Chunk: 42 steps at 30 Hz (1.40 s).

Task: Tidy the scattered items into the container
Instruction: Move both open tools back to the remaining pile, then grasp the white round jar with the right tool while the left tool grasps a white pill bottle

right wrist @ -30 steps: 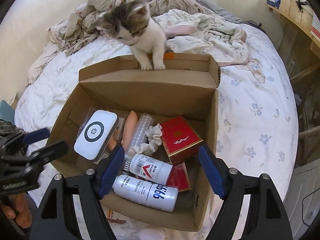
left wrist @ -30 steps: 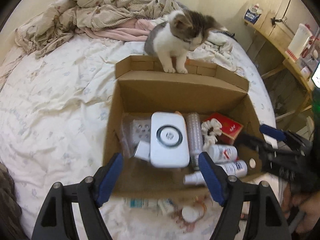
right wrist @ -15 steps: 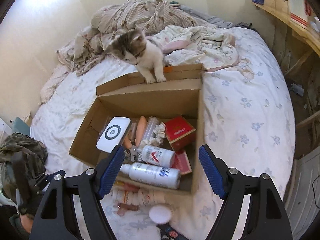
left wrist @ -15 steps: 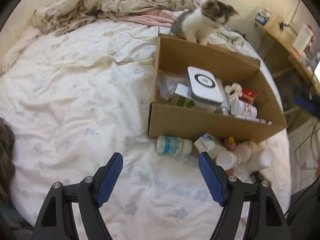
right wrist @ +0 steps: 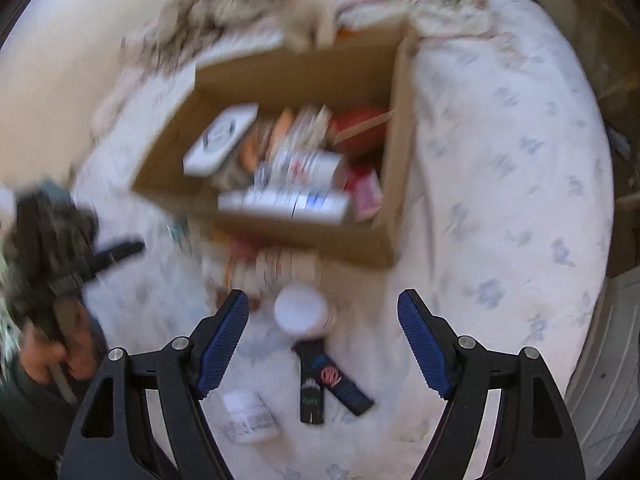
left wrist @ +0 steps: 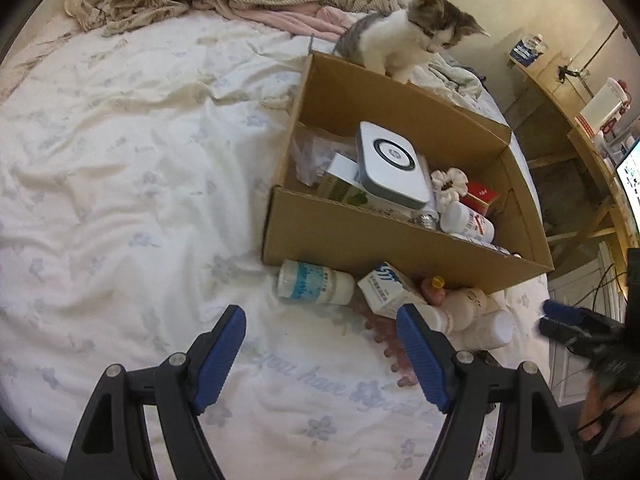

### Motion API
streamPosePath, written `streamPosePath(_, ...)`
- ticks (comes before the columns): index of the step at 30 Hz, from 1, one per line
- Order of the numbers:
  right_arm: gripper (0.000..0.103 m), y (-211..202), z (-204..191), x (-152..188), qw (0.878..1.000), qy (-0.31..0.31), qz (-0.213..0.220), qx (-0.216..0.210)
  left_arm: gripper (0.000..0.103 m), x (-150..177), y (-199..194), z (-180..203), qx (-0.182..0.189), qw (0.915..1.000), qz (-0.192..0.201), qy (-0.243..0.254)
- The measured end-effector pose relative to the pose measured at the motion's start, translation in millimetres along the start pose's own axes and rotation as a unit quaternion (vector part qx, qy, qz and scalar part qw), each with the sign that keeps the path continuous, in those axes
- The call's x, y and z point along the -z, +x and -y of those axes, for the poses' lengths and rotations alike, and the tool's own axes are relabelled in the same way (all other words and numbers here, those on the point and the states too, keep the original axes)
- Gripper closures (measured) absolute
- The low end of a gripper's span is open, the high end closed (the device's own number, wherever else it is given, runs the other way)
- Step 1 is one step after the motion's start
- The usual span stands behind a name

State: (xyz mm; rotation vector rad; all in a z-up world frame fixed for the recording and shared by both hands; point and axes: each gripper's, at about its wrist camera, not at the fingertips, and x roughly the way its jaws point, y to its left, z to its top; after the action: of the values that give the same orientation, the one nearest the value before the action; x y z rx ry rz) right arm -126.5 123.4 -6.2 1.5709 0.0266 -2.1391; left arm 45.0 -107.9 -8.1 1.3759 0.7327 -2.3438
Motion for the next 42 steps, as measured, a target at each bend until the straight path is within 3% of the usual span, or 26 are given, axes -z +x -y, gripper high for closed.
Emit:
streamPosePath(6,0.024,40,-20,-2,0.998,-0.047,-0.038,0.024,0.025,8,4,12,0.004,0.9992,-0.016,0.037)
streamPosePath(7,0.028,45,-22,-3,0.997,-0.053,-0.04,0.027,0.025,10,3,14,0.004,0.999,-0.016,0.043)
streamPosePath(9,0.058,50,-24,-5,0.997,-0.06,-0.044,0.029,0.025,13,3,21,0.008,0.998,-0.021,0.059)
streamPosePath(12,0.058,41,-25,-7,0.997,-0.069,-0.034,0.027,0.025,22,6,35,0.036,0.9944,-0.042,0.09)
streamPosePath(15,0.058,22,-23,-9,0.998,-0.058,-0.015,0.017,0.025,44,11,71,0.088,0.9784,-0.082,0.168)
streamPosePath(18,0.058,-4,-15,-10,0.999,-0.04,0.017,-0.001,0.025,80,18,116,0.132,0.9453,-0.132,0.267)
streamPosePath(21,0.058,-20,-7,-8,0.999,-0.028,0.037,-0.006,0.025,108,29,140,0.135,0.9247,-0.165,0.316)
streamPosePath(23,0.058,-23,-2,-8,0.999,-0.018,0.042,-0.009,0.025,120,39,148,0.12,0.9184,-0.176,0.334)
streamPosePath(26,0.058,-20,-7,-11,0.999,-0.018,0.041,-0.013,0.025,126,53,152,0.093,0.9184,-0.177,0.342)
streamPosePath(31,0.058,-18,-14,-10,0.999,-0.031,0.037,-0.02,0.025,118,51,150,0.095,0.9274,-0.15,0.33)
streamPosePath(32,0.058,-17,-16,-10,0.999,-0.033,0.037,-0.022,0.03,115,45,150,0.091,0.9288,-0.127,0.336)
streamPosePath(33,0.058,-18,-17,-10,0.998,-0.036,0.036,-0.025,0.048,114,39,151,0.093,0.9276,-0.112,0.344)
streamPosePath(35,0.058,-19,-21,-10,0.998,-0.044,0.038,-0.028,0.053,108,34,152,0.092,0.9273,-0.101,0.348)
streamPosePath(38,0.058,-22,-26,-11,0.997,-0.047,0.043,-0.036,0.053,96,24,144,0.088,0.9351,-0.076,0.335)
streamPosePath(42,0.058,-35,-26,-16,0.996,-0.037,0.064,-0.051,0.053,74,0,131,0.096,0.9516,-0.03,0.29)
